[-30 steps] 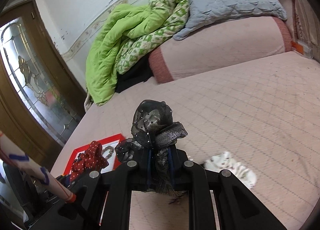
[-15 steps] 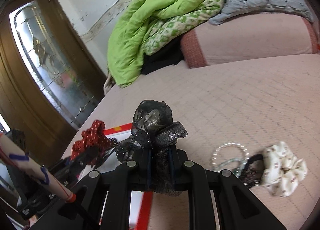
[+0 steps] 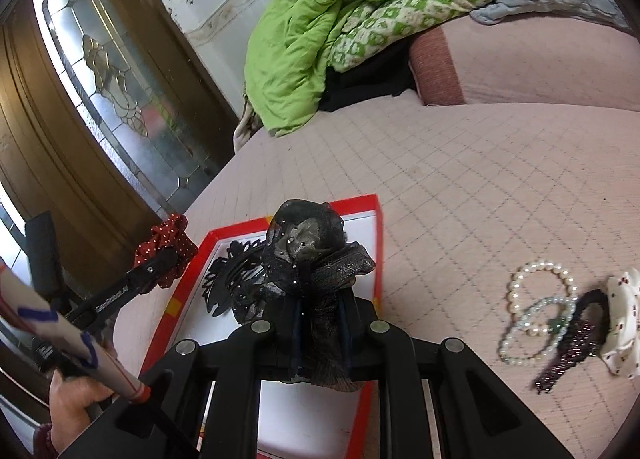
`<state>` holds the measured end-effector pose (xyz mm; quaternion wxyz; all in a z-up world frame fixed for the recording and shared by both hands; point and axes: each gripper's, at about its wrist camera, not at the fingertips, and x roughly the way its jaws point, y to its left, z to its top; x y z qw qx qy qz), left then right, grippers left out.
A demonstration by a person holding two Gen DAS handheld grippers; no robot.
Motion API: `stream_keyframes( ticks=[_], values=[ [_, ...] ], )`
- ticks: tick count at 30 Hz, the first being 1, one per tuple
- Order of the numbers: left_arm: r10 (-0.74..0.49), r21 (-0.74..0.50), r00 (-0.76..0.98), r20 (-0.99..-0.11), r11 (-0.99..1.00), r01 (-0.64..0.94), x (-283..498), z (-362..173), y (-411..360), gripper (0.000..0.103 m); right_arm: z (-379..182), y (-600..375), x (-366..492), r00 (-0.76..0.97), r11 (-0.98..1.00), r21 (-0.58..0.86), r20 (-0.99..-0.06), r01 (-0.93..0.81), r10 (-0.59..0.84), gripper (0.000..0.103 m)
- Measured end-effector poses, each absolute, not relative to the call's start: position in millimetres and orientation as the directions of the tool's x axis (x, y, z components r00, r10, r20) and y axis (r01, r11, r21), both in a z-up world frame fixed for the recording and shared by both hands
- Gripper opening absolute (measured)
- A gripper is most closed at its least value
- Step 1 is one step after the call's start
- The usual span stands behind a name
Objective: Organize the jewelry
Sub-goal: 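Carry the red polka-dot and dark sheer scrunchies into the red tray with both grippers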
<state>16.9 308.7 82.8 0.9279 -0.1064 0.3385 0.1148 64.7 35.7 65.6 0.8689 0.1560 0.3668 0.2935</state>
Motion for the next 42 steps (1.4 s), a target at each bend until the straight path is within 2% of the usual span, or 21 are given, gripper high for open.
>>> stream_keyframes(
  ticks=[19, 42],
  values=[
    [0.138, -0.111, 0.664, -0.735, 0.942, -0.318, 38.8, 54.6, 325.9, 0.024, 47.6, 68.7, 83.7, 0.52, 0.791, 0.475, -0.596, -0.385, 0.611, 0.02],
    [0.114, -0.117, 0.63, -0.768, 0.943, -0.313, 50.8, 48.2, 322.1, 0.024, 38.0, 75.5, 98.1, 0.514, 0.807, 0.478, -0.622, -0.347, 0.59, 0.022]
  ],
)
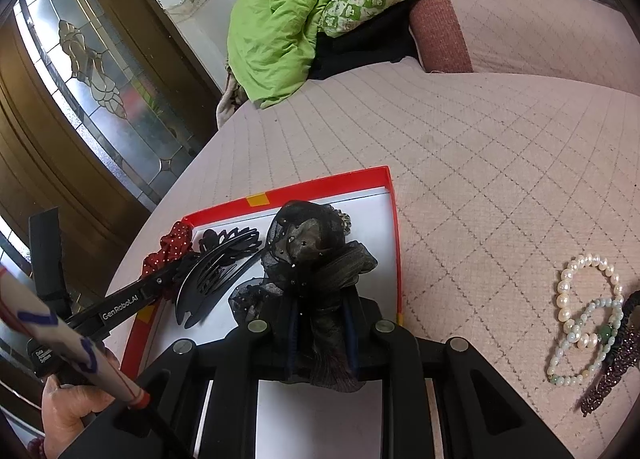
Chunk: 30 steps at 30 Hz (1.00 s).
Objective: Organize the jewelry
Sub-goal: 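Carry the red polka-dot and dark sheer scrunchies into the red tray with both grippers, then open both grippers to release the scrunchies inside the tray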
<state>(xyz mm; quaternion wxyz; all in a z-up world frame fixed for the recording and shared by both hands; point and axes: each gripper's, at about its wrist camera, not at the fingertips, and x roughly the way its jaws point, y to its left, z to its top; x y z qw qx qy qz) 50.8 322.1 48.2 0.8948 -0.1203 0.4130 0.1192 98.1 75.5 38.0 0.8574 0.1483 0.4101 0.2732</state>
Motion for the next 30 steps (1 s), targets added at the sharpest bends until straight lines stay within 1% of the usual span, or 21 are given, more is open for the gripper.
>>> stream_keyframes(
  ticks=[13, 17, 21, 25, 27, 30],
  values=[
    [0.116, -0.112, 0.624, -0.773, 0.943, -0.315, 50.8, 46.3, 322.9, 0.025, 33.2, 77.5, 102.3, 0.509, 0.809, 0.481, -0.63, -0.337, 0.586, 0.023],
    [0.115, -0.111, 0.621, -0.775, 0.943, -0.314, 51.5, 46.0, 322.9, 0.026, 32.8, 77.3, 103.4, 0.506, 0.81, 0.483, -0.633, -0.333, 0.586, 0.027],
    [0.118, -0.109, 0.621, -0.775, 0.943, -0.315, 51.2, 46.3, 321.8, 0.029, 33.0, 75.5, 104.7, 0.502, 0.808, 0.488, -0.633, -0.331, 0.589, 0.028],
    [0.118, -0.109, 0.619, -0.776, 0.943, -0.315, 51.7, 46.3, 322.6, 0.031, 34.9, 75.0, 104.2, 0.505, 0.806, 0.491, -0.629, -0.331, 0.591, 0.032],
    [0.121, -0.109, 0.62, -0.775, 0.941, -0.319, 51.3, 47.2, 322.5, 0.035, 36.2, 74.9, 103.0, 0.507, 0.804, 0.494, -0.626, -0.331, 0.593, 0.034],
    [0.125, -0.109, 0.622, -0.773, 0.94, -0.323, 50.3, 48.1, 322.4, 0.039, 38.1, 73.6, 101.5, 0.51, 0.803, 0.495, -0.622, -0.332, 0.594, 0.037]
  ],
)
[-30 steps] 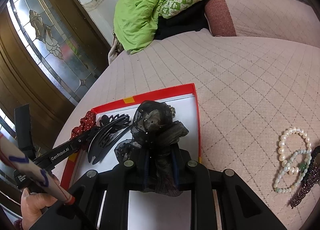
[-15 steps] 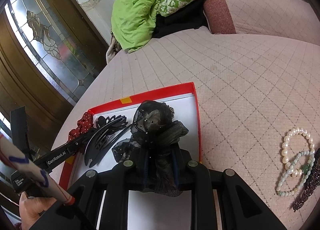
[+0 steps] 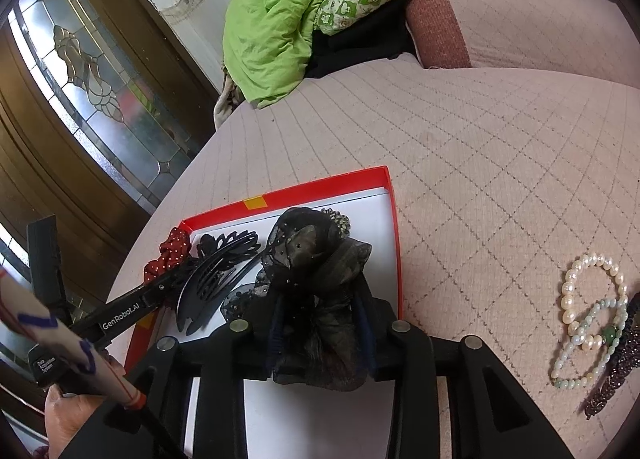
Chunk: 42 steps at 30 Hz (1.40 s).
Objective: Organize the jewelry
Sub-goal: 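Open both grippers to release the scrunchies inside the tray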
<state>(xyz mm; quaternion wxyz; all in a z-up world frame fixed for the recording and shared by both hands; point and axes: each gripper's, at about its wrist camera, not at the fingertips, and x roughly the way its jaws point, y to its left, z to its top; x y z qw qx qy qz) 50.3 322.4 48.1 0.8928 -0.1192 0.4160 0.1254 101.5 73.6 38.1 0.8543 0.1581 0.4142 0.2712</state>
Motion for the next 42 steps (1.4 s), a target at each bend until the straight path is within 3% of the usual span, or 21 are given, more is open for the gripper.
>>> stream_keyframes(
  ticks=[15, 18, 23, 42],
  values=[
    [0.154, -0.1, 0.654, -0.741, 0.937, -0.335, 45.2, 60.0, 317.7, 0.052, 50.7, 68.8, 95.3, 0.528, 0.788, 0.515, -0.59, -0.337, 0.611, 0.043],
    [0.161, -0.098, 0.662, -0.732, 0.937, -0.337, 44.1, 63.1, 317.2, 0.055, 52.5, 67.2, 93.7, 0.531, 0.786, 0.516, -0.585, -0.34, 0.613, 0.048],
    [0.168, -0.097, 0.67, -0.723, 0.935, -0.34, 42.6, 65.6, 318.2, 0.056, 54.5, 66.9, 92.6, 0.538, 0.79, 0.51, -0.584, -0.34, 0.608, 0.053],
    [0.195, -0.091, 0.735, -0.649, 0.94, -0.33, 31.8, 87.3, 303.6, 0.058, 64.6, 48.0, 94.2, 0.579, 0.788, 0.528, -0.551, -0.317, 0.601, 0.054]
  ],
)
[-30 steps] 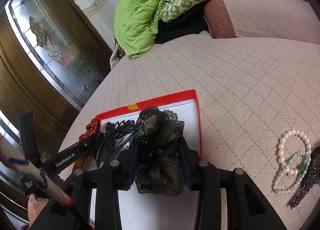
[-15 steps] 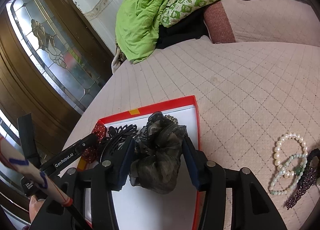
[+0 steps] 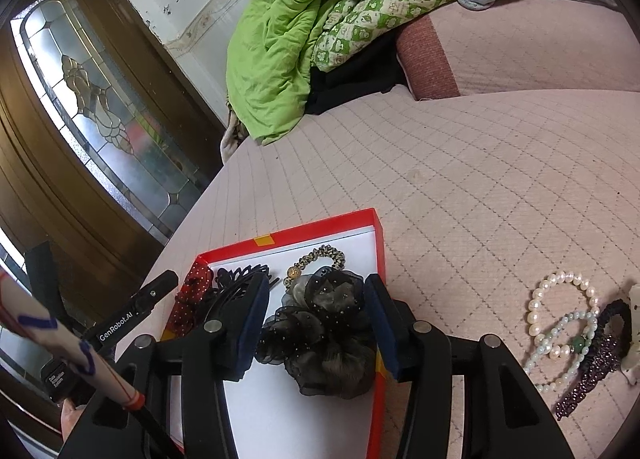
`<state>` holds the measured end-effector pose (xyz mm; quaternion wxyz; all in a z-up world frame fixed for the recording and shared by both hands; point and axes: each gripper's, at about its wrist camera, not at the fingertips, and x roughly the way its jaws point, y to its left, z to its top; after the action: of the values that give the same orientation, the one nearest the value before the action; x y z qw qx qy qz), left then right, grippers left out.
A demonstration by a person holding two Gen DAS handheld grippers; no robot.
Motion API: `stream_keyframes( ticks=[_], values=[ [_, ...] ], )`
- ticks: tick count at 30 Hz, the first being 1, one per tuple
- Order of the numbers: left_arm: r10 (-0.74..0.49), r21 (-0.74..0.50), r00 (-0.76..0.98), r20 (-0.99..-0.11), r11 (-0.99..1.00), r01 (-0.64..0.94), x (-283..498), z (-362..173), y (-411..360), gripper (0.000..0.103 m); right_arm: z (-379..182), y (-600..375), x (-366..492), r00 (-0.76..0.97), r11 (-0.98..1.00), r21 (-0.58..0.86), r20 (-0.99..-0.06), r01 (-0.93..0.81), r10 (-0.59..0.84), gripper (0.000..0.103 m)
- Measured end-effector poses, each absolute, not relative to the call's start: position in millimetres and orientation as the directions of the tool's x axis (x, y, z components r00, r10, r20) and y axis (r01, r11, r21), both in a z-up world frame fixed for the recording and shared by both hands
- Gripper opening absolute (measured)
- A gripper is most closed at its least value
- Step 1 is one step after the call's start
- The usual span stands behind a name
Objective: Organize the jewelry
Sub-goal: 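Open both grippers to release the scrunchies inside the tray, then move both tools back toward the remaining pearls and white scrunchie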
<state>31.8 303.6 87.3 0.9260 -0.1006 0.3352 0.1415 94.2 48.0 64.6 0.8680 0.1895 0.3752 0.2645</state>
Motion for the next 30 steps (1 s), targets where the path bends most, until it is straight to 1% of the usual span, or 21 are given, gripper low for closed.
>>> stream_keyframes(
  ticks=[17, 30],
  values=[
    [0.194, -0.04, 0.758, -0.622, 0.96, -0.278, 28.9, 95.9, 267.0, 0.062, 68.4, 26.8, 84.8, 0.587, 0.799, 0.514, -0.556, -0.313, 0.588, 0.054],
    [0.162, 0.019, 0.774, -0.612, 0.982, -0.19, 28.5, 94.8, 209.6, 0.063, 74.9, -24.8, 67.8, 0.626, 0.825, 0.491, -0.558, -0.281, 0.545, 0.054]
  ],
)
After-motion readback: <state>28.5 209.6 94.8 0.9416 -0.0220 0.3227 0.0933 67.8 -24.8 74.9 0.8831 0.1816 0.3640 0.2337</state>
